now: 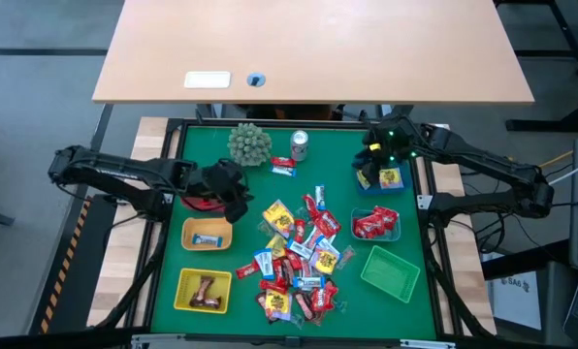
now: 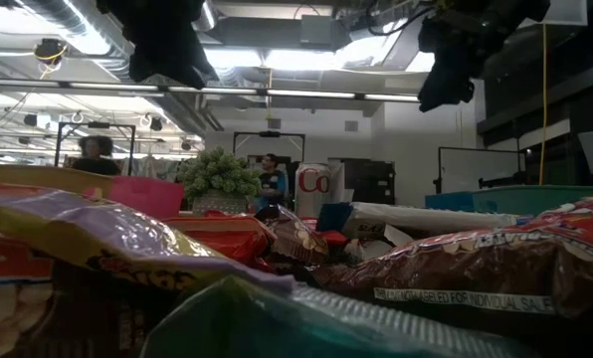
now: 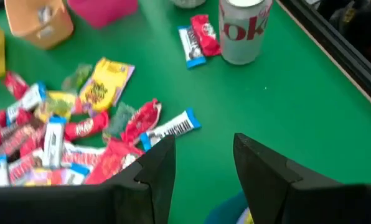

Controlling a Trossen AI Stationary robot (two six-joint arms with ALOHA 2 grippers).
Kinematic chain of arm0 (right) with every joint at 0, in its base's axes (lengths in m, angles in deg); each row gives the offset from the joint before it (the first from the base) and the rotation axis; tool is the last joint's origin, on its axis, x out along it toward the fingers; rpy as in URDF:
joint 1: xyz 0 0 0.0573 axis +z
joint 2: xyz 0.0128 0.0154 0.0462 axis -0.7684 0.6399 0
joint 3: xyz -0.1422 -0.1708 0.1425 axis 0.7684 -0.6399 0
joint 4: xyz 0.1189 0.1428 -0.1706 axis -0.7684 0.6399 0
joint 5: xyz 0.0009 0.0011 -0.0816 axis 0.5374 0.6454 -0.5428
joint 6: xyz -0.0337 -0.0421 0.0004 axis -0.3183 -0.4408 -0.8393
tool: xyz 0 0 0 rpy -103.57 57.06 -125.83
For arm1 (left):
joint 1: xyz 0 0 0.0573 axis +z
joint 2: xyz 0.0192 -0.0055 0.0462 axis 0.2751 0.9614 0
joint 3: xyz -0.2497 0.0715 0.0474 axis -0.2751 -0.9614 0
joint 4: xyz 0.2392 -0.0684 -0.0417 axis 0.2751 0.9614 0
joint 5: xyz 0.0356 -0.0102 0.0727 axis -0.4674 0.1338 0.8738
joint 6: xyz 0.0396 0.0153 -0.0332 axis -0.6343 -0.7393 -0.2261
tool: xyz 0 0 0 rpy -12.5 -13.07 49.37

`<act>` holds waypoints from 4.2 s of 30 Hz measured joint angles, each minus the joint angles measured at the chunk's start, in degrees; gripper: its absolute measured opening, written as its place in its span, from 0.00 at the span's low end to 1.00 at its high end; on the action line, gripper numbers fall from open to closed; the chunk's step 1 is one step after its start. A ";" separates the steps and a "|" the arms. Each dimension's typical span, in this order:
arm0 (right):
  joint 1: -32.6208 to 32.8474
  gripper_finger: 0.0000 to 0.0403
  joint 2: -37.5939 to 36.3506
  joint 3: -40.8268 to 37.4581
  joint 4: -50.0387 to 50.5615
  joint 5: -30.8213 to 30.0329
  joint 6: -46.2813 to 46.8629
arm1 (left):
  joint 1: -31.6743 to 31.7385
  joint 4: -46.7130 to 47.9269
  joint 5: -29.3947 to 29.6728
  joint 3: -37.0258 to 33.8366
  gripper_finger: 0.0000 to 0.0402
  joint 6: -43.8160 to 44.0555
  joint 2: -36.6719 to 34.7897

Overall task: Sort candy
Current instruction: Put the white chocolate bar into the orange bin

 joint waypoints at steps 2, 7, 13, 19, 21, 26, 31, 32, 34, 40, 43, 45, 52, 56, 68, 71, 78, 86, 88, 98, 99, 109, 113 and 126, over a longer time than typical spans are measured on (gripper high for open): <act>0.00 0.40 0.00 0.00 -1.69 0.07 0.09 | -0.14 0.06 0.18 -0.01 0.35 0.00 0.05; 0.00 0.40 0.62 0.00 -9.49 -0.55 0.28 | -0.18 0.06 0.29 -0.02 0.35 0.00 0.08; 0.00 0.40 4.96 0.00 -12.60 -0.93 7.50 | -0.18 0.08 2.57 -0.02 0.35 -0.02 0.11; 3.09 0.40 11.27 0.00 -12.59 -2.47 16.85 | -0.18 0.10 2.11 -0.03 0.35 -0.30 0.30; 6.09 0.40 13.15 0.00 -12.67 -3.43 17.35 | -0.18 0.10 2.09 -0.04 0.35 -0.39 0.30; 14.32 0.40 17.51 0.00 -12.66 -14.86 21.20 | -0.18 0.08 2.02 -0.04 0.35 -0.41 0.30; 20.29 0.40 22.15 0.00 -12.68 -25.30 32.95 | -0.18 0.10 2.02 -0.04 0.35 -0.44 0.30; 21.22 0.40 23.15 0.00 -12.71 -26.21 34.91 | -0.18 0.09 2.02 -0.04 0.35 -0.45 0.30; 22.71 0.40 25.07 0.00 -12.70 -27.82 38.36 | -0.18 0.10 2.02 -0.04 0.35 -0.46 0.30; 25.68 0.40 30.33 0.00 -14.65 -29.90 45.64 | -0.18 0.10 2.32 -0.04 0.35 -0.48 0.32; 26.40 0.40 32.33 0.00 -16.66 -29.98 46.98 | -0.18 0.12 2.33 -0.04 0.35 -0.50 0.32; 26.43 0.40 33.41 0.00 -17.39 -29.97 47.80 | -0.18 0.12 2.35 -0.04 0.35 -0.50 0.32; 26.21 0.40 36.73 0.00 -17.33 -30.03 49.70 | -0.18 0.12 2.35 -0.04 0.35 -0.50 0.32; 26.21 0.40 38.45 0.00 -17.35 -30.03 50.27 | -0.18 0.12 2.37 -0.04 0.35 -0.50 0.32; 26.27 0.40 42.34 0.11 -20.46 -29.46 50.36 | -0.18 0.21 2.46 -0.09 0.35 -0.50 0.34; 26.27 0.40 42.95 0.20 -20.32 -29.18 50.34 | -0.18 0.21 2.46 -0.09 0.35 -0.50 0.34; 26.25 0.40 42.99 0.20 -20.10 -28.89 50.07 | -0.18 0.21 2.50 -0.09 0.35 -0.50 0.34; 26.20 0.40 43.00 0.15 -19.87 -27.62 48.65 | -0.18 0.22 2.50 -0.09 0.35 -0.50 0.34; 26.21 0.39 42.99 0.15 -19.78 -27.23 47.68 | -0.18 0.21 2.48 -0.09 0.35 -0.50 0.34; 26.21 0.25 42.99 0.11 -19.67 -27.20 46.41 | -0.18 0.21 3.90 -0.09 0.35 -0.55 0.34; 26.21 0.25 42.99 0.11 -19.67 -27.19 46.14 | -0.18 0.21 3.92 -0.09 0.35 -0.55 0.34; 26.21 0.27 40.85 -0.24 -18.84 -24.86 40.50 | -0.20 0.21 5.36 -0.09 0.35 -0.56 0.34; 26.21 0.27 39.51 -0.24 -19.01 -23.82 38.77 | -0.19 0.21 5.39 -0.09 0.35 -0.55 0.34; 26.23 0.27 34.19 -0.16 -19.76 -13.80 31.78 | -0.20 0.03 5.36 -0.09 0.35 -6.63 0.34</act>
